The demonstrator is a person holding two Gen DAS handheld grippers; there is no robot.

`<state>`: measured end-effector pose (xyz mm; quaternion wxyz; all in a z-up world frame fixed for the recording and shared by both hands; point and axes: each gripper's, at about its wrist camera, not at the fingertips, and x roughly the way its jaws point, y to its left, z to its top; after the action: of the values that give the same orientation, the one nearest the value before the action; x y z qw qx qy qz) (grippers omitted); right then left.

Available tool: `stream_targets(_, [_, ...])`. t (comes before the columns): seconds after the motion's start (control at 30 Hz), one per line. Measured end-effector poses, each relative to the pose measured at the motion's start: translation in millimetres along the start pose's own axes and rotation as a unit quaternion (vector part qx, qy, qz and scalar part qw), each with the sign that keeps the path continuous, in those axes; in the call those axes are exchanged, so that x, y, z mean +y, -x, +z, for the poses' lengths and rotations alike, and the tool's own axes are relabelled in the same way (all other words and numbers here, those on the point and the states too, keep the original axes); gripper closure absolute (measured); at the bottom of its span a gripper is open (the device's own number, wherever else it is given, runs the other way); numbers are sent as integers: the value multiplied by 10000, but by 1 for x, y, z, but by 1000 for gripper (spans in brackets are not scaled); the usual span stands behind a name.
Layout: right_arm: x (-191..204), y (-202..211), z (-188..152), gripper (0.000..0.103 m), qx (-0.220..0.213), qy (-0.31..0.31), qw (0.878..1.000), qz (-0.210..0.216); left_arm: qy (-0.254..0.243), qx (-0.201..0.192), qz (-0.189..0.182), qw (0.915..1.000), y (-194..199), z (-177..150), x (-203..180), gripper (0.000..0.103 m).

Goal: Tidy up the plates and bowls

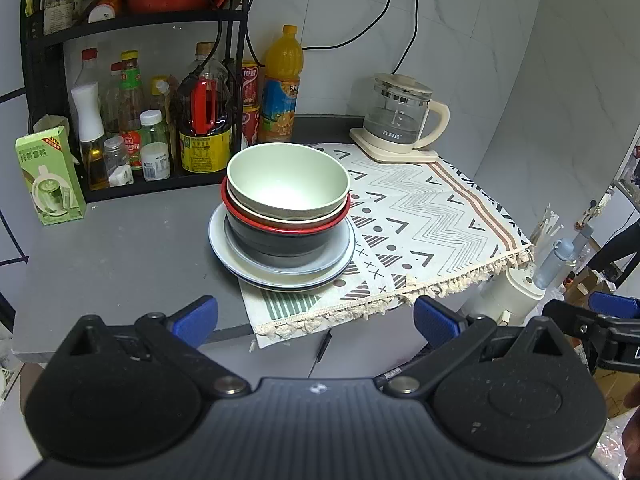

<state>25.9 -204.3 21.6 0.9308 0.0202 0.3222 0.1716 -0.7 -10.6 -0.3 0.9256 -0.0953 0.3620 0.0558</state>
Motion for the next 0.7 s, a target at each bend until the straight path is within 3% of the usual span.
stream_targets(0.7, [-3, 2, -1, 0, -4, -13, 10000, -1, -72, 24, -44, 10000, 0, -1, -7, 0])
